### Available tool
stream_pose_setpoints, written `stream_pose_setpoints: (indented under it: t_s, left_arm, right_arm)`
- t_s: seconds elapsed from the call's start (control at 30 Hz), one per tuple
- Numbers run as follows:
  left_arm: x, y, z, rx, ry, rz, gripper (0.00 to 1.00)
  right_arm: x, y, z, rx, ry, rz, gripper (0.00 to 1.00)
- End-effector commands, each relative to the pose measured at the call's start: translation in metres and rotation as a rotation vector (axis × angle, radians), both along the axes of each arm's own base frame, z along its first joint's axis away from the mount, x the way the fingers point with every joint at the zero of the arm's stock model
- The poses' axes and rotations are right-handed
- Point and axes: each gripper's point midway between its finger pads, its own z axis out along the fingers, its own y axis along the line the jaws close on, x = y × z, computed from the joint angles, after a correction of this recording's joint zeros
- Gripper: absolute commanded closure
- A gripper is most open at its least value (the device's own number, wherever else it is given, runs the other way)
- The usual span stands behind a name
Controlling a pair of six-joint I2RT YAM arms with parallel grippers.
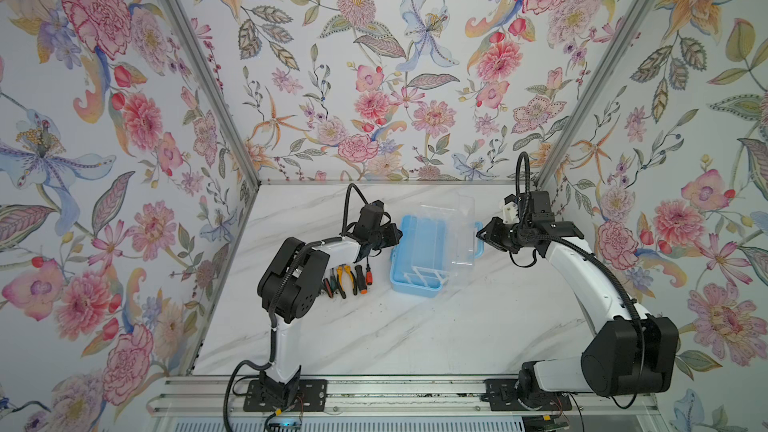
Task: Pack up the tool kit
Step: 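Swing the clear lid open away from the box with the right gripper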
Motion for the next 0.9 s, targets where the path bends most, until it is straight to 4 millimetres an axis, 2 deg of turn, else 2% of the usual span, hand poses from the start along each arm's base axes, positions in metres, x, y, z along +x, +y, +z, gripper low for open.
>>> stream_pose_setpoints:
  t_s: [0.0,0.07,0.17,0.27,0.43,0.57,0.63,0.73,0.77,0.8,0.83,0.87]
  left_arm:
    - [-0.005,0.022,-0.033,0.054,0.073,0.065,1.0]
    - [-0.005,0.018,-0.032,0.043,0.066,0.061,1.0]
    - [-0.004,0.015,-0.03,0.044,0.059,0.059,1.0]
    - [-0.004,0.013,-0.023,0.041,0.044,0.058,1.0]
    - [-0.002,0.008,-0.01,0.015,0.019,0.046,1.0]
    - [-0.004,0.001,0.0,0.008,-0.001,0.03,1.0]
    - [-0.004,0.002,0.01,0.027,-0.034,0.031,1.0]
    - [-0.001,0.008,0.027,0.077,-0.087,0.041,1.0]
    - [0.001,0.011,0.033,0.092,-0.103,0.047,0.95]
    - [0.002,0.014,0.038,0.116,-0.115,0.055,0.73]
    - [0.004,0.015,0.044,0.13,-0.132,0.052,0.07]
    - [0.005,0.017,0.048,0.149,-0.141,0.054,0.01]
  right_arm:
    - [0.018,-0.017,0.009,-0.085,-0.039,-0.028,0.75]
    - [0.032,-0.023,0.013,-0.114,-0.059,-0.055,0.74]
    - [0.049,-0.038,0.015,-0.155,-0.066,-0.112,0.66]
    - [0.064,-0.044,0.021,-0.157,-0.1,-0.131,0.64]
    - [0.091,-0.029,0.031,-0.071,-0.155,-0.079,0.63]
    - [0.109,-0.031,0.024,-0.077,-0.149,-0.091,0.63]
    - [0.113,-0.027,0.019,-0.076,-0.139,-0.083,0.63]
    - [0.104,-0.013,0.013,-0.121,-0.137,-0.052,0.64]
    - [0.099,-0.007,0.013,-0.15,-0.147,-0.036,0.64]
    - [0.094,0.0,0.014,-0.186,-0.158,-0.02,0.64]
    - [0.088,0.008,0.016,-0.211,-0.17,-0.001,0.64]
    - [0.083,0.014,0.017,-0.23,-0.18,0.01,0.64]
